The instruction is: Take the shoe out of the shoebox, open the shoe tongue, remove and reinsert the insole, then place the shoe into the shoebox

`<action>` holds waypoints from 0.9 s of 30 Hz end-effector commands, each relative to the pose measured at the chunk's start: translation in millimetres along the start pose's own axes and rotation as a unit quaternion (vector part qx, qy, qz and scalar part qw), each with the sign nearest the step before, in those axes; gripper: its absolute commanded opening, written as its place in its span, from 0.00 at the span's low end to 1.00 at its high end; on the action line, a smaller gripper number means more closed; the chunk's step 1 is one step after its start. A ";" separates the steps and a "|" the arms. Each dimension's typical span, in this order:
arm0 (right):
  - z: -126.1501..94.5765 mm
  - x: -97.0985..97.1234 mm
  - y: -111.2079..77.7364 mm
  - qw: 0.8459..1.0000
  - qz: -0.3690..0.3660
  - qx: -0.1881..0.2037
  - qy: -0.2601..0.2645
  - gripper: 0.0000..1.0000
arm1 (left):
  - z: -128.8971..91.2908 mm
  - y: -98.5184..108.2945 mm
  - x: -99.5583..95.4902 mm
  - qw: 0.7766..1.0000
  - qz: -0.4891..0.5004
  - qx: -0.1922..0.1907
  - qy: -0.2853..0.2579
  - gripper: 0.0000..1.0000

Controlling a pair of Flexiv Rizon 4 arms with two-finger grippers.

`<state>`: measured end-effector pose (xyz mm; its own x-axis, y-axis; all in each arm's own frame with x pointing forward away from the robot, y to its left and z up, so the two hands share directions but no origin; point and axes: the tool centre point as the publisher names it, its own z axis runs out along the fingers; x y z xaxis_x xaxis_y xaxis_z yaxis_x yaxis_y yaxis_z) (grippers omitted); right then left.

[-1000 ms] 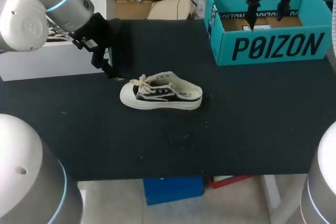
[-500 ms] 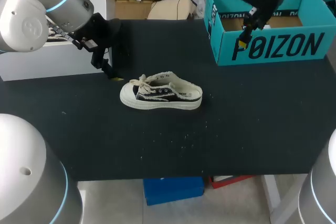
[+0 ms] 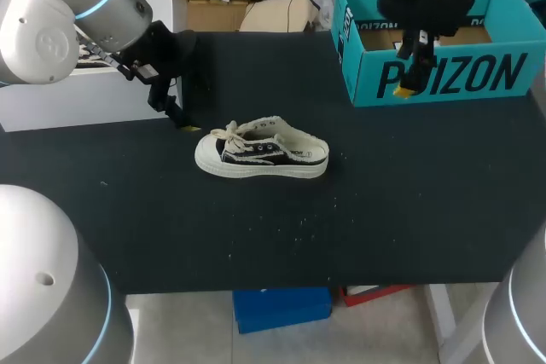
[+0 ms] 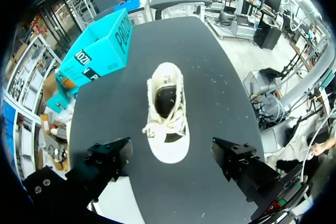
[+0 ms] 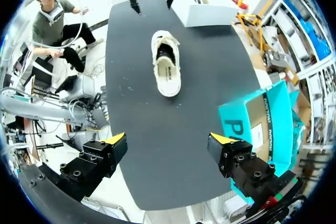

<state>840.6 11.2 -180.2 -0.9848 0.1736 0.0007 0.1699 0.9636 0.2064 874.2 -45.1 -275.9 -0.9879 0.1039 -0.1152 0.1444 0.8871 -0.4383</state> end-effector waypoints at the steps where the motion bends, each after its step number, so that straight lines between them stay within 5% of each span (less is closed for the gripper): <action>1: 1.0 -5.2 -3.7 0.973 -0.216 -0.035 0.080 1.00 | 1.5 1.0 0.0 1.000 0.001 0.002 -0.001 1.00; 16: 4.0 -1.3 -7.3 0.974 -0.210 -0.044 0.074 1.00 | 1.5 1.0 0.0 1.000 0.001 0.002 -0.001 1.00; 27: 32.0 12.2 20.8 0.989 -0.122 -0.043 -0.076 1.00 | 1.5 1.0 0.0 1.000 0.001 0.002 -0.001 1.00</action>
<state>846.2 26.8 -192.8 -0.9933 -0.0994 -0.0594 -0.1120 0.9548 0.2752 874.3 -45.2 -276.0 -0.9879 0.1039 -0.1151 0.1444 0.8870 -0.4386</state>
